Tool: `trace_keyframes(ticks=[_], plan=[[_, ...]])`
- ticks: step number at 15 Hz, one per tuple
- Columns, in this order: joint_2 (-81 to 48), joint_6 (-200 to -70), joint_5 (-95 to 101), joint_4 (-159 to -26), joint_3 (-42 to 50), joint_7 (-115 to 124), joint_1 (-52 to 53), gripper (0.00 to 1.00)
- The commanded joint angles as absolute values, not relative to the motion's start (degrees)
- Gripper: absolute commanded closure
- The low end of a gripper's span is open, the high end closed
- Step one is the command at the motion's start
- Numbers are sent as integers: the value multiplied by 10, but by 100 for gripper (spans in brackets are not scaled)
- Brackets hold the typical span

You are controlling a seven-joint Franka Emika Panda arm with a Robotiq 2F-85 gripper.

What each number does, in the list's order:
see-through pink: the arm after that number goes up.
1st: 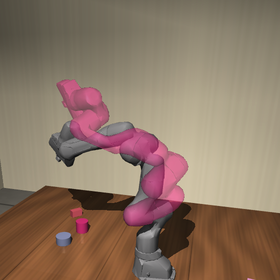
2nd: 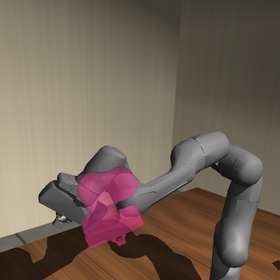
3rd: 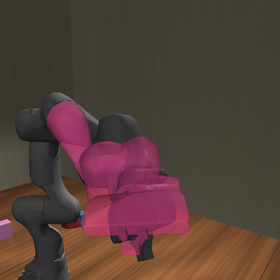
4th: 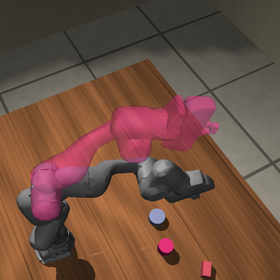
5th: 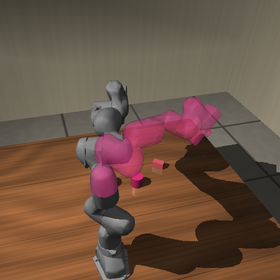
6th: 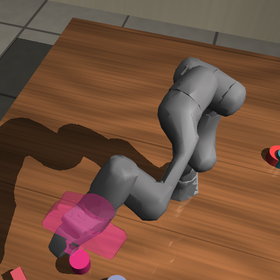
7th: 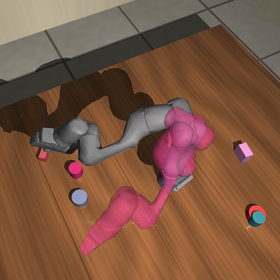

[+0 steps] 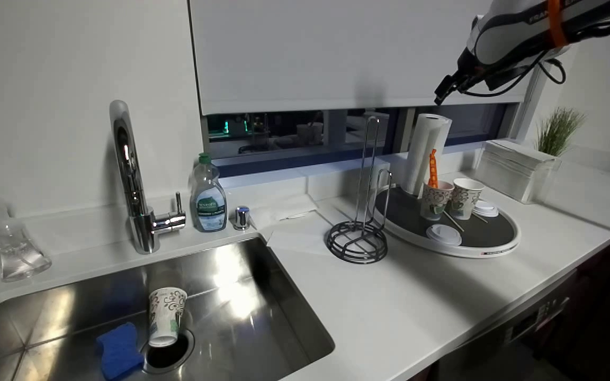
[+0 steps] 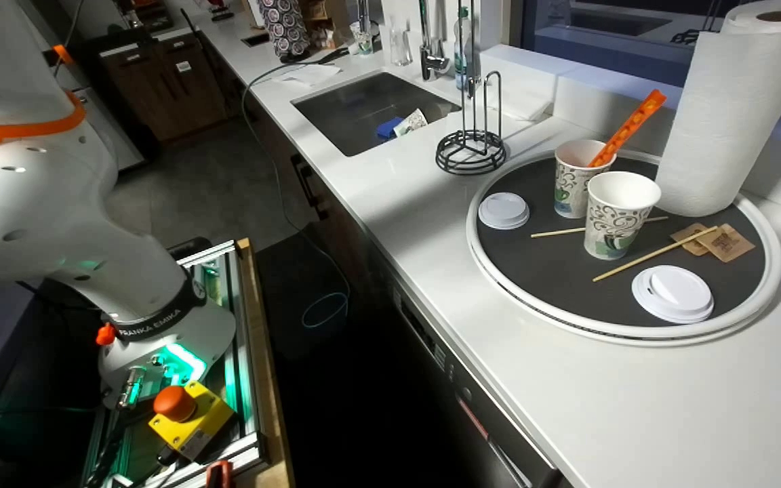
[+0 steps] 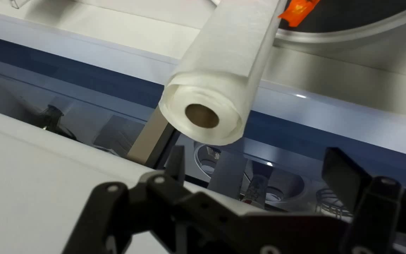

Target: Pick up the kitchen paper and put it on the stand

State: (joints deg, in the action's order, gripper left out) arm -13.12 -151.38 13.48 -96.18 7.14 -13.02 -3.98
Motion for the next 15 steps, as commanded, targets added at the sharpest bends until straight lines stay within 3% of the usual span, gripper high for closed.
trace_keyframes(ticks=[1, 8, 15], plan=[[-226, -1511, 165, -850, 80, -123, -47, 0], [-354, -1482, 136, -709, 62, -141, -60, 0], [-385, -1482, 140, -673, 67, -118, -54, 0]])
